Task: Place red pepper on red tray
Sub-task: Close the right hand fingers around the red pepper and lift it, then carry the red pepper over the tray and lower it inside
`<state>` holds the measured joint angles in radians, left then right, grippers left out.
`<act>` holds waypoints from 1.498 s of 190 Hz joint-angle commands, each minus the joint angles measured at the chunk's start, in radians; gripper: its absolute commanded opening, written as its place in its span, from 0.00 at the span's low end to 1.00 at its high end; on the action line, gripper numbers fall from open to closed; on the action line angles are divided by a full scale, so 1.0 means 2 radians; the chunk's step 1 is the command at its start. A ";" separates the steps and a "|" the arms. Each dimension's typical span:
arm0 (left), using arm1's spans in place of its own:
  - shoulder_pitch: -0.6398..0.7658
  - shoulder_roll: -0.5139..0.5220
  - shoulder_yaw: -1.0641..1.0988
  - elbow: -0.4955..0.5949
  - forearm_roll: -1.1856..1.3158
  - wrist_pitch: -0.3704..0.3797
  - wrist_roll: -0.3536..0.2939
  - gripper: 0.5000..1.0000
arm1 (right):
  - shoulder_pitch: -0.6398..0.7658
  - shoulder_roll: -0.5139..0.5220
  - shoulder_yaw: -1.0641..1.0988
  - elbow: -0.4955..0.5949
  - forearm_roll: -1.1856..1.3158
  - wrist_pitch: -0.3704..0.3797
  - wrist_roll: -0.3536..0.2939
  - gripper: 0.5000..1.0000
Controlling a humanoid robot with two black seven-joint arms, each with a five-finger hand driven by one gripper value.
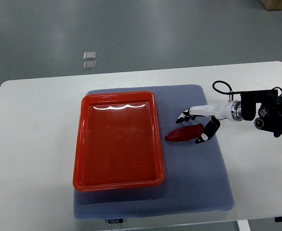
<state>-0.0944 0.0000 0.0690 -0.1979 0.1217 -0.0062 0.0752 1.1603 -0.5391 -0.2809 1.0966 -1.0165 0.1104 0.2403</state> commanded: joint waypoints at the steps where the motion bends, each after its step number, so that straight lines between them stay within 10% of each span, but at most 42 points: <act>1: 0.000 0.000 0.000 0.000 0.000 0.000 0.000 1.00 | 0.000 0.000 -0.001 0.001 -0.001 0.001 0.004 0.51; 63: 0.000 0.000 0.000 0.000 0.000 0.000 0.000 1.00 | -0.003 0.000 -0.001 0.000 -0.004 0.000 0.007 0.43; 108: 0.000 0.000 0.001 0.000 0.000 0.000 0.001 1.00 | -0.006 -0.002 -0.001 0.001 -0.018 -0.001 0.009 0.00; 219: 0.000 0.000 0.002 -0.002 0.000 0.000 0.002 1.00 | 0.096 -0.092 0.048 0.055 -0.007 0.052 0.011 0.00; 285: 0.000 0.000 0.004 -0.006 0.000 0.000 0.001 1.00 | 0.164 0.022 0.029 0.015 0.070 0.052 0.010 0.00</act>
<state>-0.0952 0.0000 0.0753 -0.2095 0.1228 -0.0063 0.0781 1.4742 -0.5924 -0.1988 1.1796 -0.9002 0.2187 0.2615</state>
